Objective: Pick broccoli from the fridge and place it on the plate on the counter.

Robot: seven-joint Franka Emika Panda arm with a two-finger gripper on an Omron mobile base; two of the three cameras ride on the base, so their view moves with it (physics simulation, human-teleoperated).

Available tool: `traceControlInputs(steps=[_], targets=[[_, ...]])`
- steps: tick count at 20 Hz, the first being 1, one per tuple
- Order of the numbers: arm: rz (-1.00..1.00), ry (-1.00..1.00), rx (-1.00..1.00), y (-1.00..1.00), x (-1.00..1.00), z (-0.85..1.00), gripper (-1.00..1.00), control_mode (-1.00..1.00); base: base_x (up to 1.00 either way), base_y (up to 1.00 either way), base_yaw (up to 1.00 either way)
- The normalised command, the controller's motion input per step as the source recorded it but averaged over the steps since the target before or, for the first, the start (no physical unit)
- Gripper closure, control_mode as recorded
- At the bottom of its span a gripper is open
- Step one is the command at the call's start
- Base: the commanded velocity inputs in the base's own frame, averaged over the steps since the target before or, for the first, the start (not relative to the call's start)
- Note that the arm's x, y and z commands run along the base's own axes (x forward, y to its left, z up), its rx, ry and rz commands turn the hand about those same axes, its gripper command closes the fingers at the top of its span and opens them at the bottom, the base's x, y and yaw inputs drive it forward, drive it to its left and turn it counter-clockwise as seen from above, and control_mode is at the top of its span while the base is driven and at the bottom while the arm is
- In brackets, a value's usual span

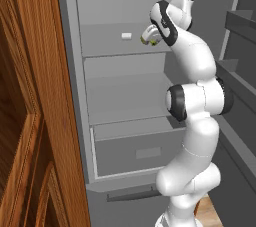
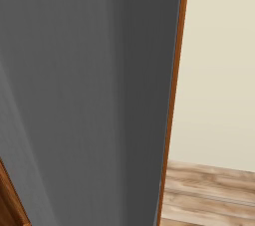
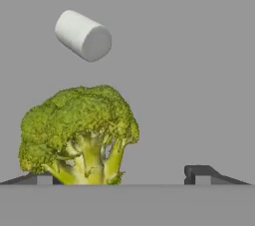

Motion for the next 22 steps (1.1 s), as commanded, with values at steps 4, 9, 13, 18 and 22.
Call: traceControlInputs(steps=[4,9,13,18,22], targets=[[0.09,0.00,0.00,0.00,0.26,-0.29,-1.00,-1.00,0.00,0.00,0.00],[0.03,0.00,-0.01,0.17,-0.02,-0.38,1.00,-1.00,0.00,0.00,0.00],[0.00,0.04,-0.09,0.33,-0.15,-0.81,1.00,-1.00,0.00,0.00,0.00],[0.00,0.07,-0.08,0.30,-0.22,-0.87,1.00,-1.00,0.00,0.00,0.00],[0.00,0.00,0.00,0.05,-0.68,-0.27,1.00,-1.00,0.00,0.00,0.00]])
